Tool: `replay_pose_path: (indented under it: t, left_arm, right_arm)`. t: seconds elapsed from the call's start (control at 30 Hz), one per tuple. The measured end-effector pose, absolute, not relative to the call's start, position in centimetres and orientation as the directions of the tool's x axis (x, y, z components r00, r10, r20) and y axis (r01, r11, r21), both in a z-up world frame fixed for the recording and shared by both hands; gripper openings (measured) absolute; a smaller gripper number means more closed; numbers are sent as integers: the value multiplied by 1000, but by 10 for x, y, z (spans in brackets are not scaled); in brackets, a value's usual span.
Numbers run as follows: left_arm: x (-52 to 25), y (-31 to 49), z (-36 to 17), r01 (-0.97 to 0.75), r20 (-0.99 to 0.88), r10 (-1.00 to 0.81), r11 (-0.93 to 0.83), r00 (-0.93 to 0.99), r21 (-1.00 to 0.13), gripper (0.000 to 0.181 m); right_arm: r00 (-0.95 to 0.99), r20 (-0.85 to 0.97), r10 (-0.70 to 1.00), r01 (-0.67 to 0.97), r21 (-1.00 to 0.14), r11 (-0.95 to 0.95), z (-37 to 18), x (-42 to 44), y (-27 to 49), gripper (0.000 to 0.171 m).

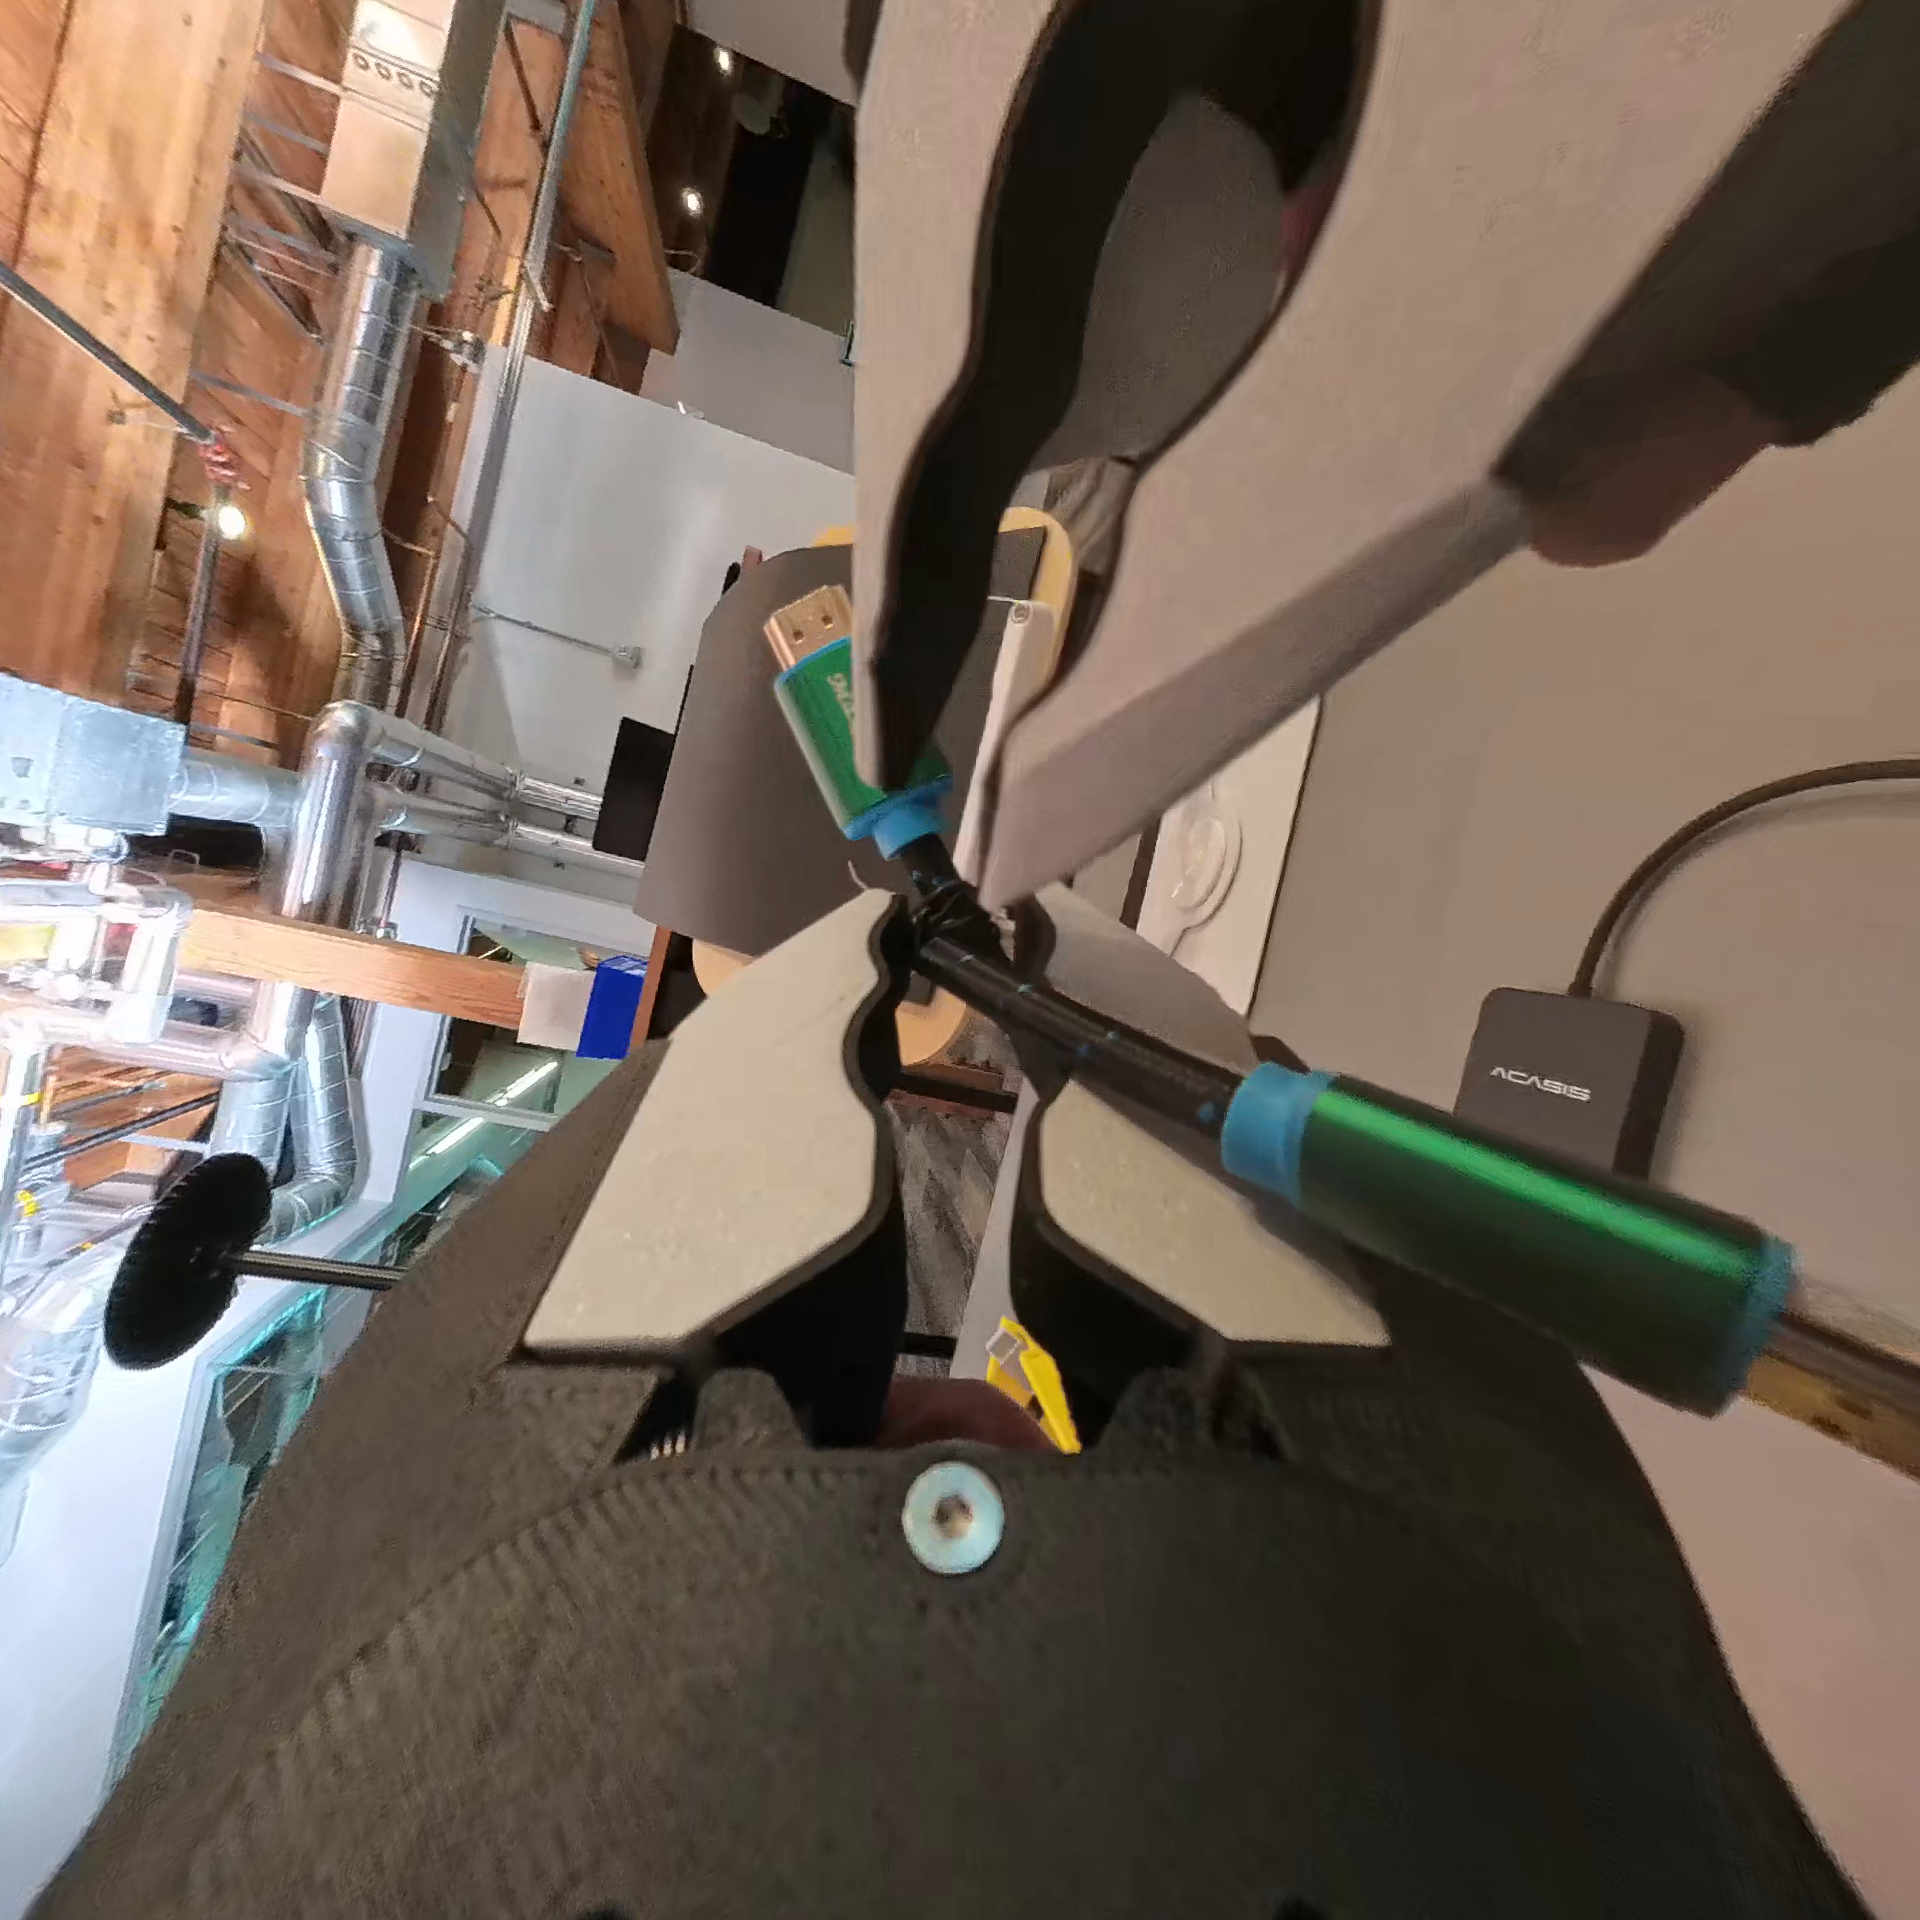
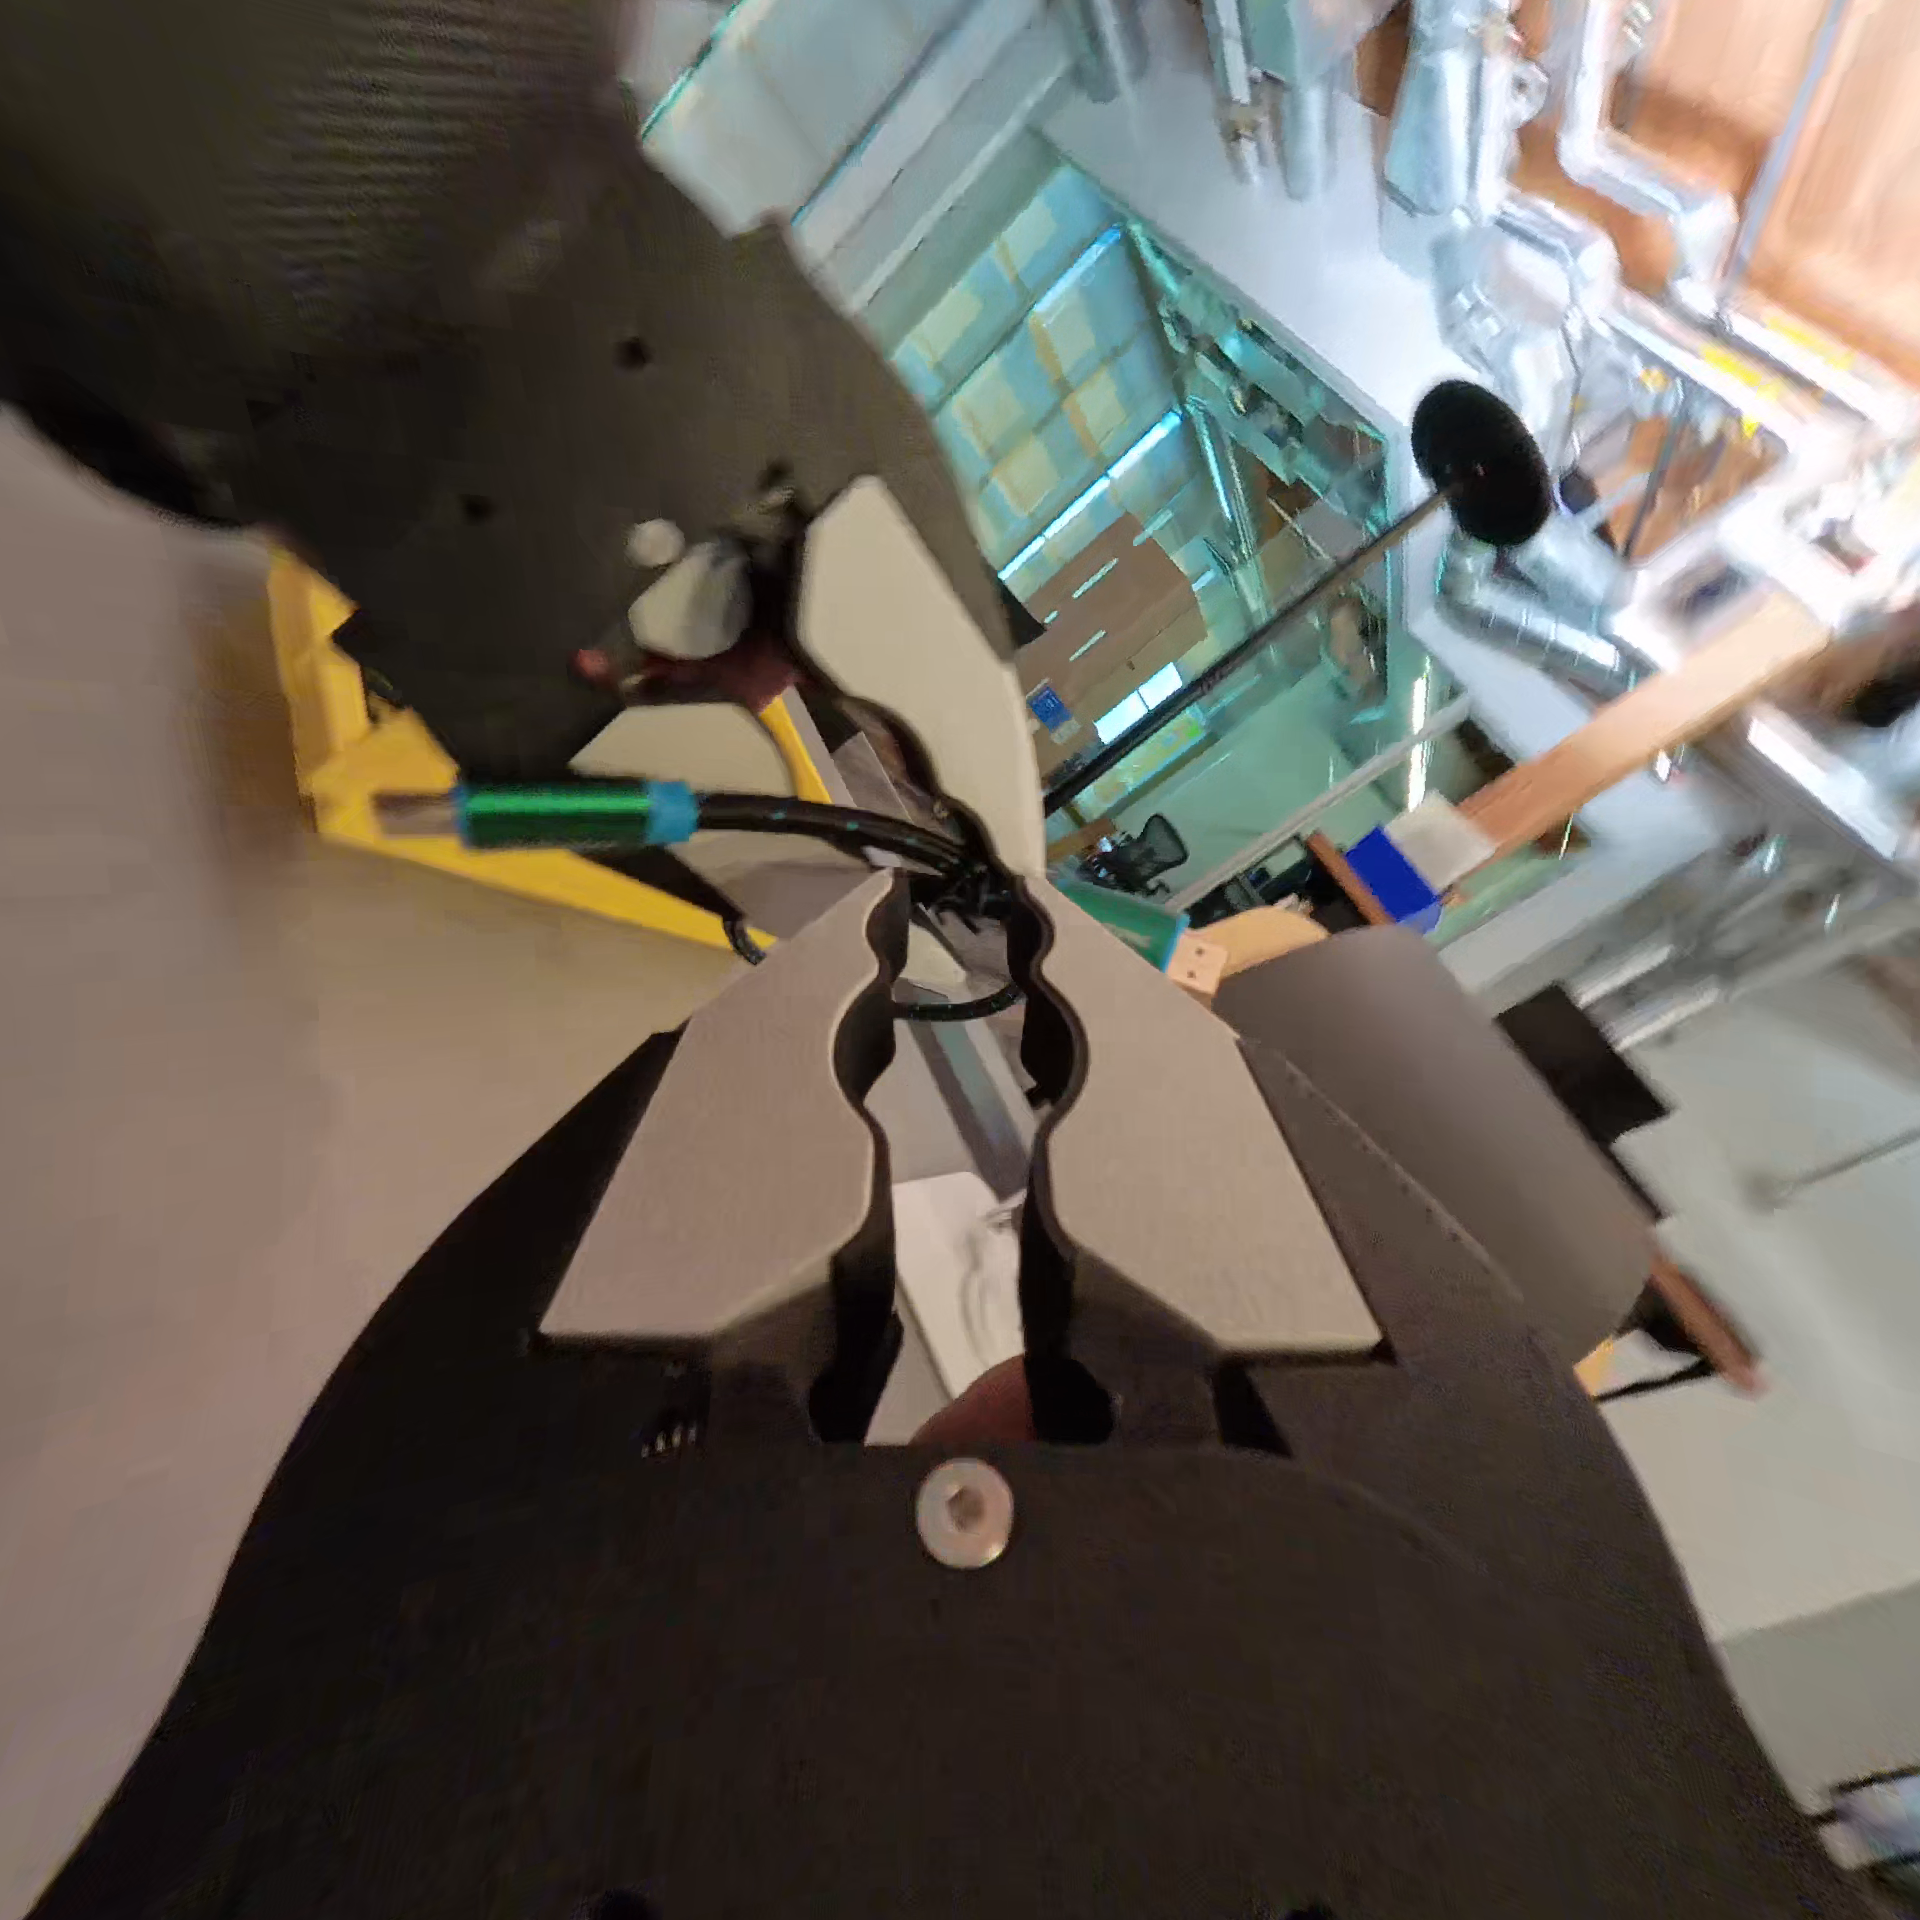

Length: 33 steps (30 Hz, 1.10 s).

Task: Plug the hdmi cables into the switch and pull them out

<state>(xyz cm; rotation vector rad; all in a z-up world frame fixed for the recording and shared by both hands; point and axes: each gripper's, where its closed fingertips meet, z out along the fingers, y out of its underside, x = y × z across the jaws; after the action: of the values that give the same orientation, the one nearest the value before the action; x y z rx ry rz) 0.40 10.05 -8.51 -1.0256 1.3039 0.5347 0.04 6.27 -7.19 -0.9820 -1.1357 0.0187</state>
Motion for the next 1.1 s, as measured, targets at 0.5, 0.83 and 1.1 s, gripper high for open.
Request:
replay_pose_path:
  t: [0.5, 0.83, 1.1]
  left_arm:
    - [9, 94, -88, -828, -966, -200, 504, 163, -244, 18]
    - [8, 94, -86, -839, -979, -150, 508, 135, -193, 18]
    - [10, 92, -86, -819, -973, -162, 527, 163, -225, 17]
  right_arm:
    - [400, 774, 491, 506, -633, 586, -83, 2, 65, 0]
    - [451, 126, 884, 28, -991, 127, -77, 4, 65, 0]
    - [247, -319, 915, -225, -937, -266, -87, 9, 75, 0]
